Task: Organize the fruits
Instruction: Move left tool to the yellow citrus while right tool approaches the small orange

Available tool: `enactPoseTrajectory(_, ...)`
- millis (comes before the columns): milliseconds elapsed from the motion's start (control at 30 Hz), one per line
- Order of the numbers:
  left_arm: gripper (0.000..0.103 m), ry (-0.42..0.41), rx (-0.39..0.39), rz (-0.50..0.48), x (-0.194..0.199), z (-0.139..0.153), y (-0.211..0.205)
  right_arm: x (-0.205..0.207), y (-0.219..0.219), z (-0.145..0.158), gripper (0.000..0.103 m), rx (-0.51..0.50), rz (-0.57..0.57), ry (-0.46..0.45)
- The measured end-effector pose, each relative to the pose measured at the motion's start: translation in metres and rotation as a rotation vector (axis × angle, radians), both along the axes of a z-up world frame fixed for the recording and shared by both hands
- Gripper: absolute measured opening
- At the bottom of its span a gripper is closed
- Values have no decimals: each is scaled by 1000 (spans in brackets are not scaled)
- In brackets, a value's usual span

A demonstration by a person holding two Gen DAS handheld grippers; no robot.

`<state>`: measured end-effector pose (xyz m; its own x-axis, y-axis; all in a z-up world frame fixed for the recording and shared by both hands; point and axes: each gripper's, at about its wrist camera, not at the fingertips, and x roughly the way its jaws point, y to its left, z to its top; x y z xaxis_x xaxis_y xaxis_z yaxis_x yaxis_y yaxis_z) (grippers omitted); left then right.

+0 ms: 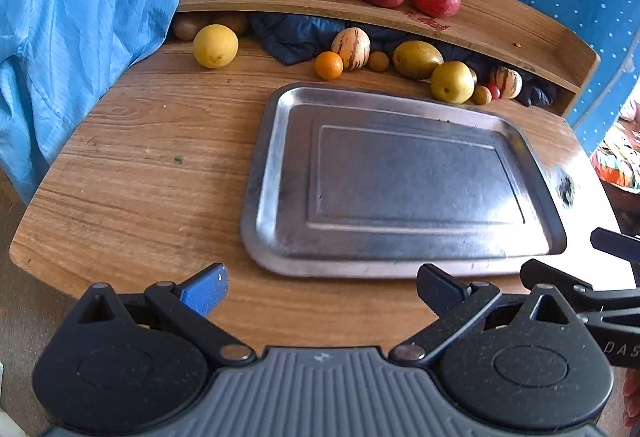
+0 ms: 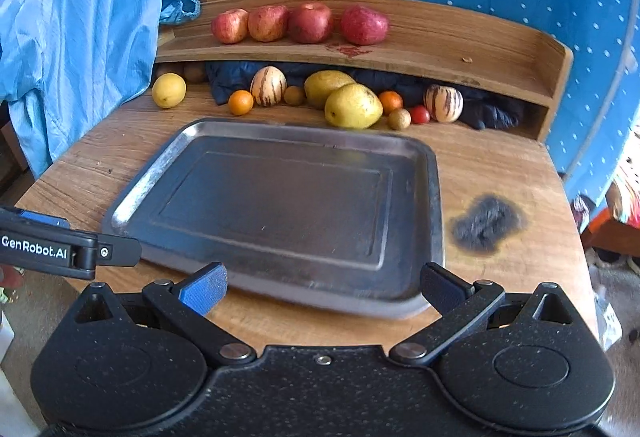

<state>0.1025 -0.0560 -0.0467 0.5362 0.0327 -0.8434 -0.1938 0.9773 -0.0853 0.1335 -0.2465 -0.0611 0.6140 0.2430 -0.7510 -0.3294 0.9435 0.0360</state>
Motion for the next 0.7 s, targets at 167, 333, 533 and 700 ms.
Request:
enactPoseTrajectory(167, 102, 17, 14, 63, 13, 4, -4, 17, -9, 1, 102, 12, 30, 2)
enactPoseTrajectory(333, 102, 28, 29, 116, 27, 9, 1, 31, -11, 1, 102, 13, 41, 9)
enactPoseTrajectory(533, 102, 45, 28, 131, 47, 9, 11, 43, -8, 2, 102, 13, 35, 12)
enactPoseTrajectory(700, 102, 62, 13, 127, 72, 5, 30, 60, -1, 1, 102, 18, -7, 12)
